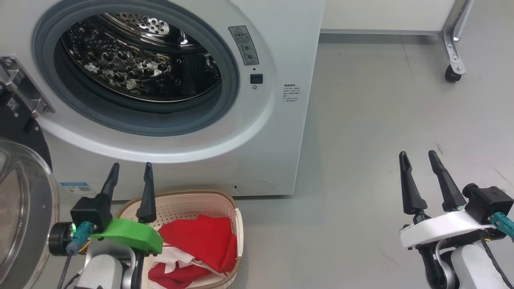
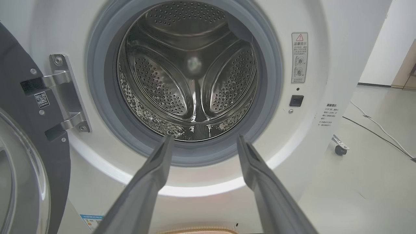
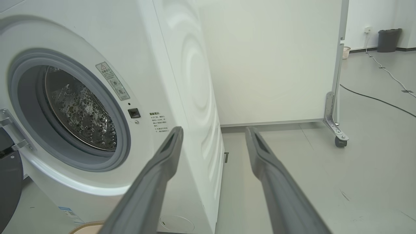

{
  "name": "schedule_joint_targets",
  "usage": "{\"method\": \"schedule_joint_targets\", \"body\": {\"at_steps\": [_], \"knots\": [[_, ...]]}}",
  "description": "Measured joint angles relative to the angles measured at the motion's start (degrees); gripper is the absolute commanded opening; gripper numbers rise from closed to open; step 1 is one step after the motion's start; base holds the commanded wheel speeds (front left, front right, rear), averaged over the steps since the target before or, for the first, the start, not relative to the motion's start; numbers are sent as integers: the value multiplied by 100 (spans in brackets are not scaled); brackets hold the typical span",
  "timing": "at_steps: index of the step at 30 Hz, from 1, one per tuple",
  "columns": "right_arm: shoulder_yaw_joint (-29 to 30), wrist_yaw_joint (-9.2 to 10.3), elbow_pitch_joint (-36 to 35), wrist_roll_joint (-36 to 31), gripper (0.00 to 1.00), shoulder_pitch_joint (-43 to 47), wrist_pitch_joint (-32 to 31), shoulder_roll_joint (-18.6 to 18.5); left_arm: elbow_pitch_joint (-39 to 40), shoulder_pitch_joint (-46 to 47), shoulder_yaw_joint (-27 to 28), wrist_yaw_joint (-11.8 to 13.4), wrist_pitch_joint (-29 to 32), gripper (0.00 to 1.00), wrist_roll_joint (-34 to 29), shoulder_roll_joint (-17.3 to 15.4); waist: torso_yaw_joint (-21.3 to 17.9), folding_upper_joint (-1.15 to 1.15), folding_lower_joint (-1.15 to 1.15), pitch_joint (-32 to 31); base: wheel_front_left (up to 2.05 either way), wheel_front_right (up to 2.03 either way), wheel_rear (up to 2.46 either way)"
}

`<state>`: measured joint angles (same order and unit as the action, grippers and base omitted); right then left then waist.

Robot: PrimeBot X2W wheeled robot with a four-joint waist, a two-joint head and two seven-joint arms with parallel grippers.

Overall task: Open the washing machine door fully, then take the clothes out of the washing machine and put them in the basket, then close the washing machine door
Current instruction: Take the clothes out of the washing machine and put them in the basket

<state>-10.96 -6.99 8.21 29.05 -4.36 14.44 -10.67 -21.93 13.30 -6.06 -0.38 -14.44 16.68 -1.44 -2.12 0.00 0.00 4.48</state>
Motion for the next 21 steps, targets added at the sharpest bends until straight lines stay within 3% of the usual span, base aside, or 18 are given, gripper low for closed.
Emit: {"method": "schedule_joint_targets", "body": {"at_steps": [21], "knots": [[45,0,-110,-64,100,137,0,113,916,-667,-326,356,0,100,292,-31,-21,0,0,-90,0,0,0]]}}
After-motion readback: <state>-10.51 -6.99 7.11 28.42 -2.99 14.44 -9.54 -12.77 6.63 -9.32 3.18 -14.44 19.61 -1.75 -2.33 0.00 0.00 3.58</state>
